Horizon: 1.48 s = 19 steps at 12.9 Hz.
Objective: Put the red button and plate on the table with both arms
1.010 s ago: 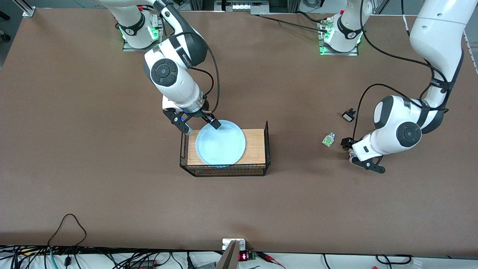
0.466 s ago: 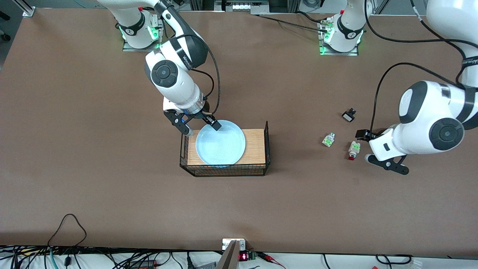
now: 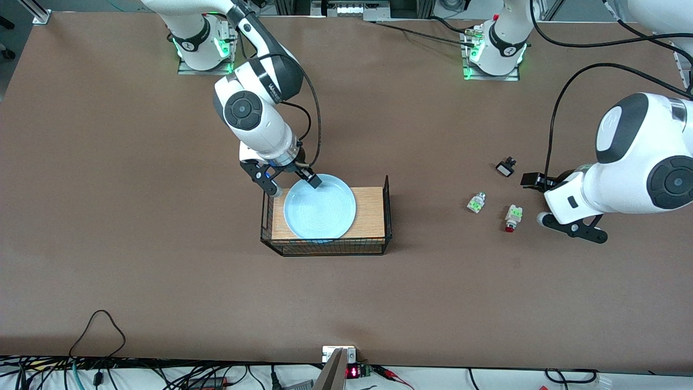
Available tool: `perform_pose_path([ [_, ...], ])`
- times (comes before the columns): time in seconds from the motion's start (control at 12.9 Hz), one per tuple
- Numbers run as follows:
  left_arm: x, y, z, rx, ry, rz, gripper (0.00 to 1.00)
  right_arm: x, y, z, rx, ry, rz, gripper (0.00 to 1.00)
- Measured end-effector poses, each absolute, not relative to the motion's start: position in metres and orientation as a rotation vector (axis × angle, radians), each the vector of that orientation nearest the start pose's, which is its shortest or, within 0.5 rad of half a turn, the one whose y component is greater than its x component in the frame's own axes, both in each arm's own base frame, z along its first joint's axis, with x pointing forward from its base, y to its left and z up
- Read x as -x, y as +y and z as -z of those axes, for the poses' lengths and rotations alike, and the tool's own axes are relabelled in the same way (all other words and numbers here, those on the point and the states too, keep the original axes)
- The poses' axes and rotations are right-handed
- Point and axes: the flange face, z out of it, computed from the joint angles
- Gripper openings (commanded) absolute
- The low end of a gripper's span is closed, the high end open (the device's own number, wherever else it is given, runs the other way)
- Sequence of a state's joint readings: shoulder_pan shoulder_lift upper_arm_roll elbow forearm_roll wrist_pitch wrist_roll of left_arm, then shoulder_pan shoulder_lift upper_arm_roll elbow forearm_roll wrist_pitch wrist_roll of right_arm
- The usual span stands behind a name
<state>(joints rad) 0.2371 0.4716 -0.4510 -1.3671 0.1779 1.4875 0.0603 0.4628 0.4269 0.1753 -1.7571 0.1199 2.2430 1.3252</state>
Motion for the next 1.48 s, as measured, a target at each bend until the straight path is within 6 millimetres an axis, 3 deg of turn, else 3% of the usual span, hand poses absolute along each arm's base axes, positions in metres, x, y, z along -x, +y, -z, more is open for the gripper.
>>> perform_pose_path([
  [0.54,-0.618,-0.076,-0.522,3.048,0.313,-0.374,1.00,-0.535,0.390,-0.338,2.770,1.124,-0.154,0.27],
  [0.93,-0.591,-0.056,-0.522,3.087,0.221,-0.081,1.00,-0.532,0.393,-0.339,2.779,1.103,-0.156,0.14],
  [1.17,-0.570,-0.054,-0.526,3.082,0.225,-0.046,1.00,-0.527,0.396,-0.338,2.800,1.087,-0.174,0.11],
  [1.48,-0.567,-0.053,-0.530,3.083,0.228,0.003,1.00,-0.524,0.396,-0.345,2.816,1.073,-0.185,0.05],
])
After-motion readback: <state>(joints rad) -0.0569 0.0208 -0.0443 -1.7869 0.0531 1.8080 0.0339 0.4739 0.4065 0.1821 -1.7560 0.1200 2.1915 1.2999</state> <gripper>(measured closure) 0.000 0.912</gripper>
